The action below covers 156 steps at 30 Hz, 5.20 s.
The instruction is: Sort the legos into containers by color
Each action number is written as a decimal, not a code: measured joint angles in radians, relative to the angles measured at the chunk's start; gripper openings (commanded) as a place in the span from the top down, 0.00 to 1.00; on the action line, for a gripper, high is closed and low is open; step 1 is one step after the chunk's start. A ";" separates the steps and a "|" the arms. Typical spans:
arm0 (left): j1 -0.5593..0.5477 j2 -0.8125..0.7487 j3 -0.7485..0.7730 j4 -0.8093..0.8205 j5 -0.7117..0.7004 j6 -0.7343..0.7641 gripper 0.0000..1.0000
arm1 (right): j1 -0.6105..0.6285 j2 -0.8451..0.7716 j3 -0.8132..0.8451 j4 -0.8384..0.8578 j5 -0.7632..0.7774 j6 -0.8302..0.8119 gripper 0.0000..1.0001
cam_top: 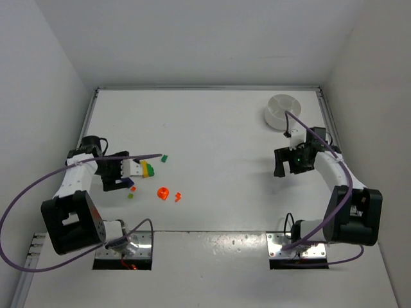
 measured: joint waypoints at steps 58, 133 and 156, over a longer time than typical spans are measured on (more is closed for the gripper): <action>-0.071 0.254 -0.059 0.100 -0.105 0.278 0.73 | 0.008 -0.020 0.014 -0.001 -0.022 0.005 0.18; -0.917 0.164 0.485 0.409 0.009 -1.339 0.00 | 0.560 0.320 0.684 0.037 -0.427 0.640 1.00; -0.804 0.035 0.380 0.443 -0.060 -1.472 0.00 | 0.071 0.297 0.673 -0.045 0.175 0.409 1.00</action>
